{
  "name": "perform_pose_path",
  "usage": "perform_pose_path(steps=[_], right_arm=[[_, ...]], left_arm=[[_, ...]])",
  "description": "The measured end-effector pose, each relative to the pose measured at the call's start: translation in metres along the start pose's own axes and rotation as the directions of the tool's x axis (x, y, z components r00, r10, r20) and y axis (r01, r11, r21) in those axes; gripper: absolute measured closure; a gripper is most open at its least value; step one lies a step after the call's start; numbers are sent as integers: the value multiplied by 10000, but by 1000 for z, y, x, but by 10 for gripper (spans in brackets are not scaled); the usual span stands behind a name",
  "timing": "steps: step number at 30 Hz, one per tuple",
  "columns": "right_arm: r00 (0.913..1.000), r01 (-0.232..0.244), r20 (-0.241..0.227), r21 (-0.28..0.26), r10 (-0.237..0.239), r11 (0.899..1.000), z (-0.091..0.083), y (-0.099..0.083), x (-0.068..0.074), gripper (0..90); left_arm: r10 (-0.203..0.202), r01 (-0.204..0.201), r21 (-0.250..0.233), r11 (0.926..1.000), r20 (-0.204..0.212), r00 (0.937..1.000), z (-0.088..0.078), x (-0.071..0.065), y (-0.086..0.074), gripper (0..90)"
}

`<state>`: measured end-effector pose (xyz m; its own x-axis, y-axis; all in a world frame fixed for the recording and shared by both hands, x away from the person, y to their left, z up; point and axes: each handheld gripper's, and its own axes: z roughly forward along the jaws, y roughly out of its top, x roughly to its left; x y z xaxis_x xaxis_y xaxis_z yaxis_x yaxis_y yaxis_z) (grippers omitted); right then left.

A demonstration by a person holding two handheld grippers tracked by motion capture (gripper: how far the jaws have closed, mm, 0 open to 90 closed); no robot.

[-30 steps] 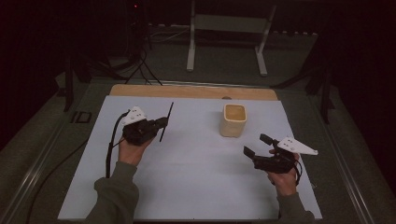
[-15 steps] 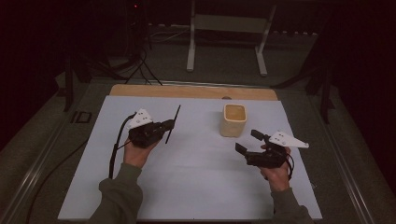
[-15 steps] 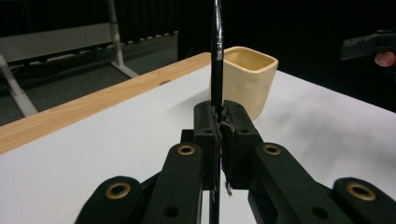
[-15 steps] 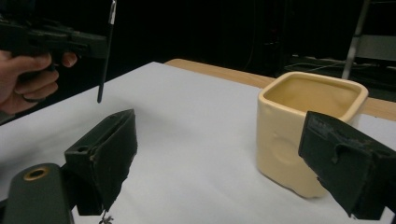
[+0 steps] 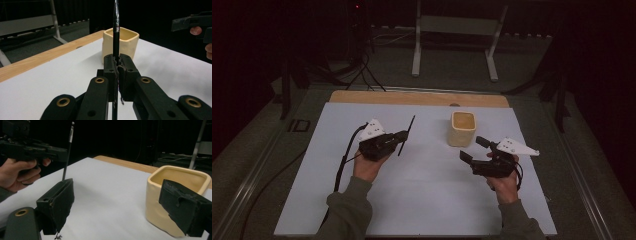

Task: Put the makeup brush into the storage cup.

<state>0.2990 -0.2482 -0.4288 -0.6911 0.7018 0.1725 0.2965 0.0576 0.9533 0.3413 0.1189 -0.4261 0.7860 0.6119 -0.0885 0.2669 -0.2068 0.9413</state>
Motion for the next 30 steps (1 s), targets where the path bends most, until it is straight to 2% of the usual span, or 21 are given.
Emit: perform_pose_path(steps=[2,17,30], right_arm=[[10000,-30,-78,-64,29,10000,0,1,1,130],[9992,-133,-383,-261,123,9996,5,5,6,142],[9987,-238,-464,-240,226,9994,8,6,10,155]], left_arm=[[-71,71,-42,10000,74,9999,3,-3,0,863],[179,-180,10,9998,592,9981,24,-28,0,863],[488,-499,52,9987,1237,9911,36,-46,1,863]])
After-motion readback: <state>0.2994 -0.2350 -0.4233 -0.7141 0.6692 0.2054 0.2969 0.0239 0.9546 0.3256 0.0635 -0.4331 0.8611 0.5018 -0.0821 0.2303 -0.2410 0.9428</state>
